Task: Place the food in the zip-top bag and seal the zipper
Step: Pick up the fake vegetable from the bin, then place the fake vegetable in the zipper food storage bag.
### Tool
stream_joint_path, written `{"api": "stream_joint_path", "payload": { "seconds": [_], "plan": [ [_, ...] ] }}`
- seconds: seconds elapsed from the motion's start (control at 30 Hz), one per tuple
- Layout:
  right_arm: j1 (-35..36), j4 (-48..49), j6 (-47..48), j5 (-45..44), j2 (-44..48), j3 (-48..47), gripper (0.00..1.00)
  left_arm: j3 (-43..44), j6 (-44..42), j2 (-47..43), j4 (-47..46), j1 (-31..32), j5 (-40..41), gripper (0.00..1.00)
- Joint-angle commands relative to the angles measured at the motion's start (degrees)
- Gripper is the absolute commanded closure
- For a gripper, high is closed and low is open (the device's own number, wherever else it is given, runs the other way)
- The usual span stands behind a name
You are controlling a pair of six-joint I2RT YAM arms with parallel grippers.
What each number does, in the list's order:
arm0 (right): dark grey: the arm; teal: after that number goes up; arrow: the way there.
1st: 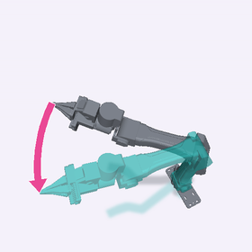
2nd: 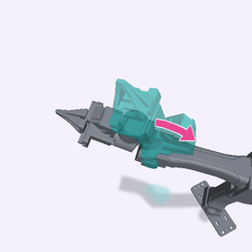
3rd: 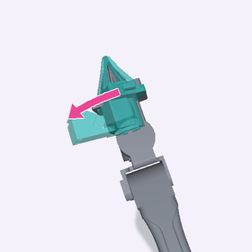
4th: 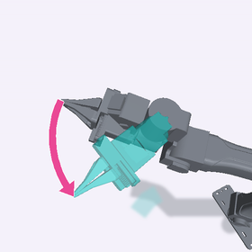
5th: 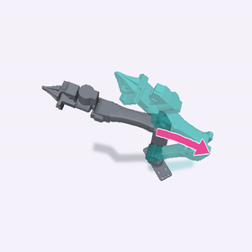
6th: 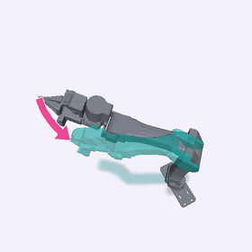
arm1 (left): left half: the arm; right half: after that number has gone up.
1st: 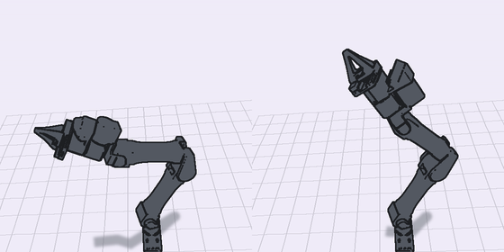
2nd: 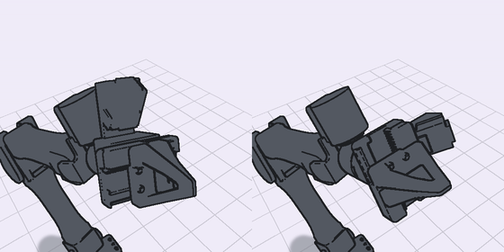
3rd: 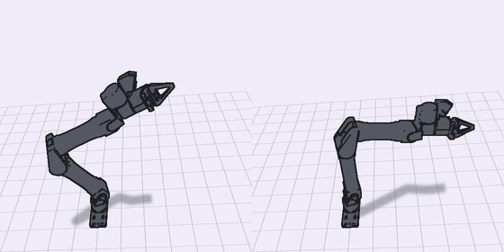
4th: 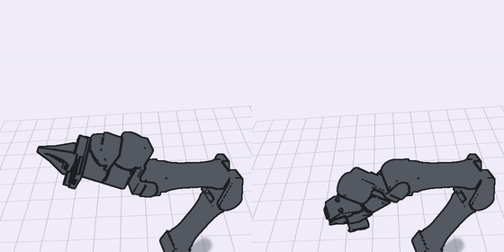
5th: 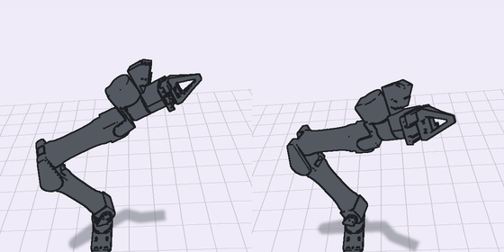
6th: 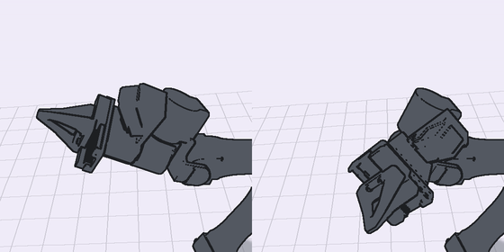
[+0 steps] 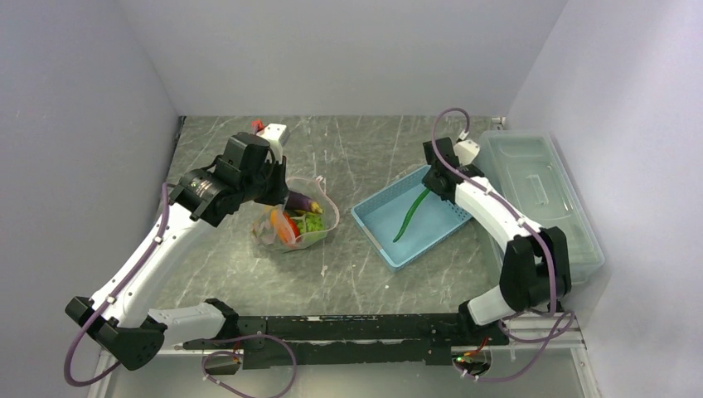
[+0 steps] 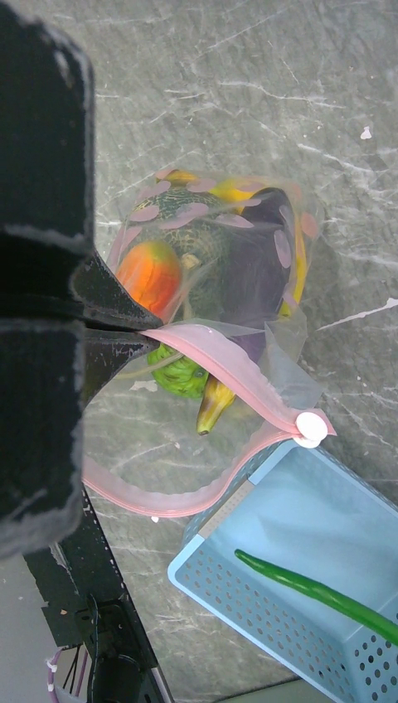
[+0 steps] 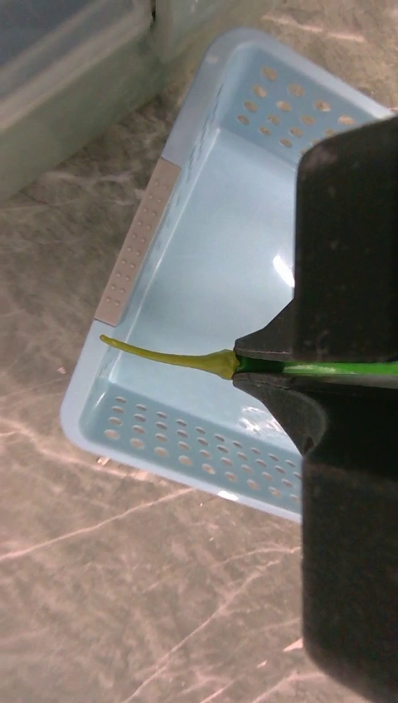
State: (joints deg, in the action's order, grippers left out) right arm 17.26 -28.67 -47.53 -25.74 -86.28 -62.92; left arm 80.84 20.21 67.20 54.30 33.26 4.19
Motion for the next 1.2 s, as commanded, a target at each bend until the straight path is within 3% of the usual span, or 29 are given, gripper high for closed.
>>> {"api": "stream_joint_path", "payload": {
  "seconds": [0.0, 0.43, 0.87, 1.17],
  "plan": [
    [1.4, 0.3, 2.1, -6.7, 5.7, -0.9, 1.0, -0.2, -0.6, -1.8, -0.9, 0.1, 0.4, 1.0],
    [11.5, 9.0, 12.4, -12.8, 19.1, -2.5, 1.0, 0.4, 0.1, -1.5, -0.5, 0.1, 0.3, 1.0],
    [19.9, 29.1, 19.9, -4.4, 29.8, -1.2, 1.0, 1.7, 0.9, 0.0, 0.1, 0.1, 0.9, 1.0],
    [22.2, 51.6, 19.7, 7.7, 32.1, 5.2, 1.0, 2.4, 1.5, 0.8, 0.0, 0.1, -0.5, 1.0]
  ]
}}
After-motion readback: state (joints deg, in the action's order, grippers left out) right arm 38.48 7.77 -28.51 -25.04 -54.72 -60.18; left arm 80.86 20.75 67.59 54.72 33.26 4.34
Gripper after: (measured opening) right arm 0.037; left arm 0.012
